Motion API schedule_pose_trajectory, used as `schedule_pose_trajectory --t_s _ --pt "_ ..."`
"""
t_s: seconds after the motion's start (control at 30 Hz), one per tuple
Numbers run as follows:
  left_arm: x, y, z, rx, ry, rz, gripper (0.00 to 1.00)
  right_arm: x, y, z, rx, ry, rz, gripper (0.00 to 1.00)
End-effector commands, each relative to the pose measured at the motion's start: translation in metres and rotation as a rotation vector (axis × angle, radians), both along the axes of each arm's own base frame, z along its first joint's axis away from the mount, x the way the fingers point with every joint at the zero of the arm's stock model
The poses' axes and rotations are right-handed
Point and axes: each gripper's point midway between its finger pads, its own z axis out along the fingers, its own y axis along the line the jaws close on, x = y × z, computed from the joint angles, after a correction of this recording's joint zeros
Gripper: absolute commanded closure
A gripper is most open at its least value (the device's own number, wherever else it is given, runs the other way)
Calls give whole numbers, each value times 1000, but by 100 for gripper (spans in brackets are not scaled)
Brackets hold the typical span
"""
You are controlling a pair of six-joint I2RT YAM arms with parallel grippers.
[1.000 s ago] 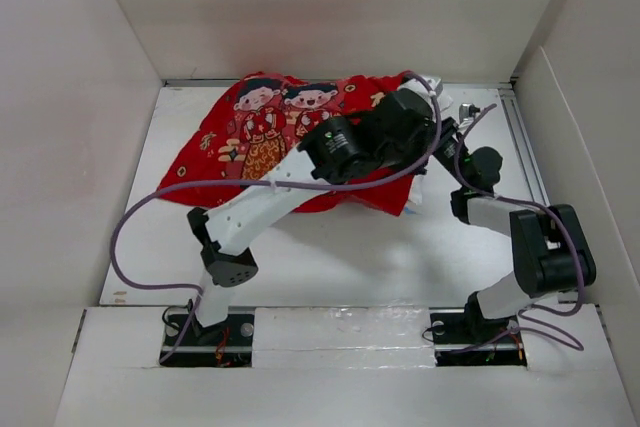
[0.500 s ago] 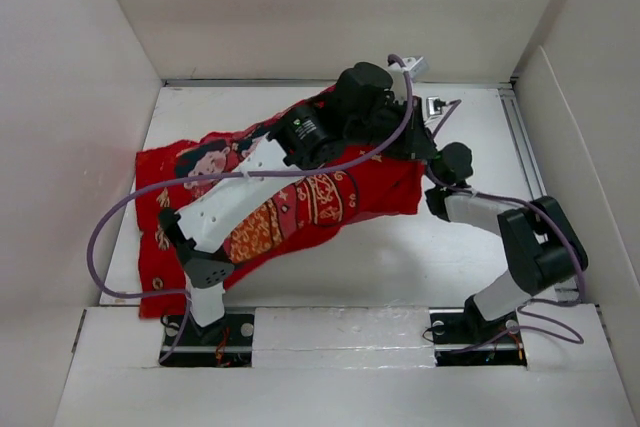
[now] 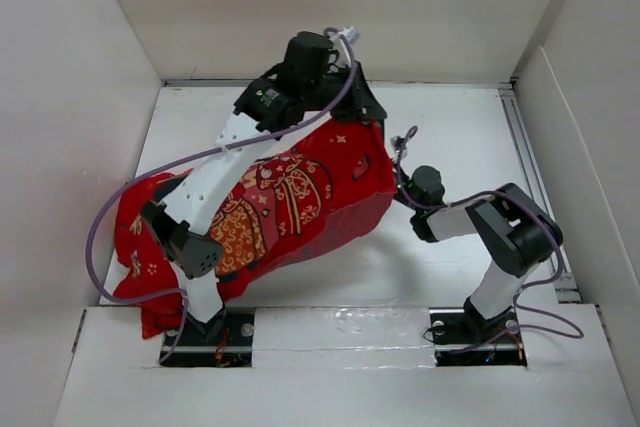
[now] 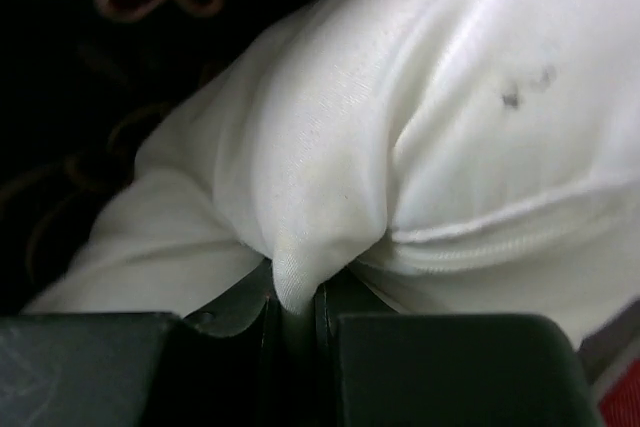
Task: Put the pillow into the pillowcase
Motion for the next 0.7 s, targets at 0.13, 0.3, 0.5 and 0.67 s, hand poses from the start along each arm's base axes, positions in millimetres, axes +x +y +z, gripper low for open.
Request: schedule_pose_trajectory --t_s 0.13,0.3,0.5,0.67 --pt "5 -14 109 -290 -220 -122 100 -113 62 137 324 -611 433 100" --pt "-13 -61 97 -336 -180 -227 100 -60 62 140 370 -518 338 100" --pt "-29 -67 136 -502 -226 -332 100 7 15 168 439 -506 128 100" --pt "-57 -63 186 -654 -266 -459 100 45 -8 189 516 -496 60 100"
